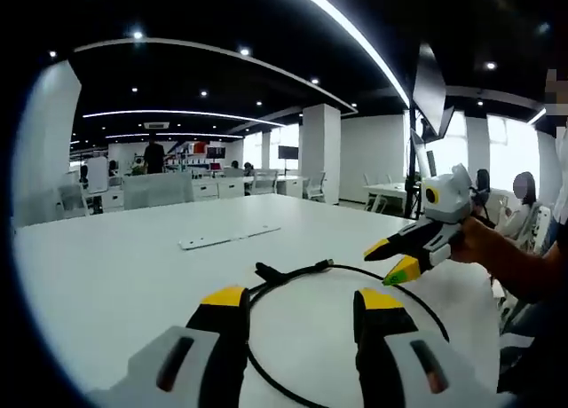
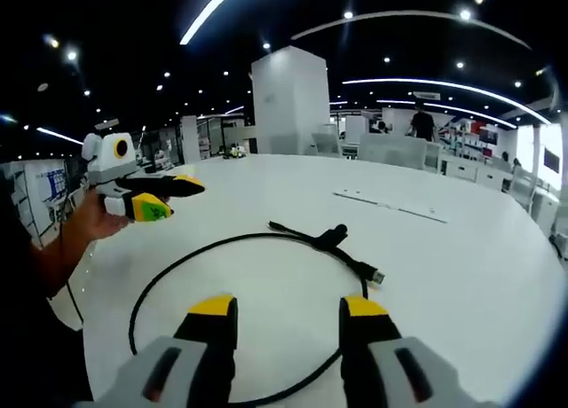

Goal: Find the charging cable on the desk, coil it up and secure with Velcro.

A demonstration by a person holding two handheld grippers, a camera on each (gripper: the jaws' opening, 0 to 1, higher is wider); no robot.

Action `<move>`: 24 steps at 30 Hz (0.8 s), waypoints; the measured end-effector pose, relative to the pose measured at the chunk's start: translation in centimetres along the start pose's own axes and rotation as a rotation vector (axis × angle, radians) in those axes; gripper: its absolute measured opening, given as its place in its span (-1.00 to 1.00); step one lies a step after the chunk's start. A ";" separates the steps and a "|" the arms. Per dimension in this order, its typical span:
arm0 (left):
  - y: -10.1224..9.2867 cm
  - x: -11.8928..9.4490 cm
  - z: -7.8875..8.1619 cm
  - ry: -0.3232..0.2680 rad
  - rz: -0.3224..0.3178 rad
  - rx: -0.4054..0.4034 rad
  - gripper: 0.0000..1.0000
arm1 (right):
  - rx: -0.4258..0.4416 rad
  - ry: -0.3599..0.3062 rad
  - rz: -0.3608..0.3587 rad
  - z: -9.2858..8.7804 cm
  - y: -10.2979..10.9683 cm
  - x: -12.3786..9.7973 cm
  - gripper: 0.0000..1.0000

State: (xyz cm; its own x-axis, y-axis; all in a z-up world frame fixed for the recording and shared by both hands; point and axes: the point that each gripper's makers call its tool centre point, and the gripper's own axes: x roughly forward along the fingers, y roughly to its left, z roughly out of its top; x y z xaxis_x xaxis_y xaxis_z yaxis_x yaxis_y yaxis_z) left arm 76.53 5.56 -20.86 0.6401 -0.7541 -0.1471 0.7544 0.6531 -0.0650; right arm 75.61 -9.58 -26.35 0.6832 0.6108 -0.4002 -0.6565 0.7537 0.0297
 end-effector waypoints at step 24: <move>-1.7 -7.8 -4.7 0.066 0.137 -0.052 0.21 | 0.075 -0.076 -0.113 -3.9 3.2 -9.7 0.01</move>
State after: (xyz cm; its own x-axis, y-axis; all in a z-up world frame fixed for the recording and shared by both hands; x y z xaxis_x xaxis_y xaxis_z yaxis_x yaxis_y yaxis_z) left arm 69.56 10.66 -24.21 0.7245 -0.6524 -0.2225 0.6510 0.7537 -0.0904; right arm 65.60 -14.01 -25.92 0.7758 0.5352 -0.3342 -0.5500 0.8332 0.0573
